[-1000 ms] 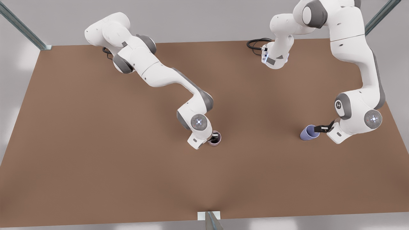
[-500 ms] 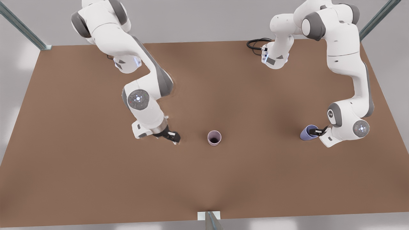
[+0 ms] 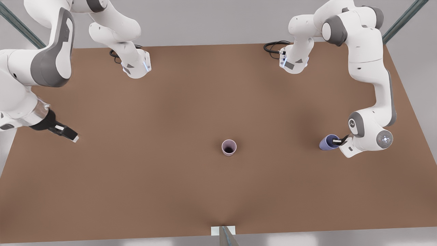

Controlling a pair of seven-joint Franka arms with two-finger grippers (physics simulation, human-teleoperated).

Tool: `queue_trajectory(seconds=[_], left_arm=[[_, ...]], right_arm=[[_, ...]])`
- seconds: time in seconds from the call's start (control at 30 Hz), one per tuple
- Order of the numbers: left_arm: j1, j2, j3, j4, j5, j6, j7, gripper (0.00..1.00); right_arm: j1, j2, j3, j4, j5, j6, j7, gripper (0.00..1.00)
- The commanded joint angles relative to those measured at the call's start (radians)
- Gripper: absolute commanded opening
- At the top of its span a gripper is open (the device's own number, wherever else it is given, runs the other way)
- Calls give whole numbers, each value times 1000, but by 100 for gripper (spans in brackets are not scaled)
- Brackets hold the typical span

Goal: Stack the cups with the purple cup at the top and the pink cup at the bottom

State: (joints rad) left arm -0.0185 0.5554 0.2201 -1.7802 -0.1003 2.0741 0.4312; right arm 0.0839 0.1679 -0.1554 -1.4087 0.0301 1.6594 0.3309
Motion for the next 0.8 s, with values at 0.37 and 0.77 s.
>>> queue_trajectory(seconds=[0.37,0.77], left_arm=[[-63,-170,-415,202,-9,-351,-761,21],[-379,66,-424,515,-9,-204,-1414,21]], right_arm=[[0,10,-24,28,-1,-46,-435,100],[0,22,-24,40,-1,-44,-435,100]])
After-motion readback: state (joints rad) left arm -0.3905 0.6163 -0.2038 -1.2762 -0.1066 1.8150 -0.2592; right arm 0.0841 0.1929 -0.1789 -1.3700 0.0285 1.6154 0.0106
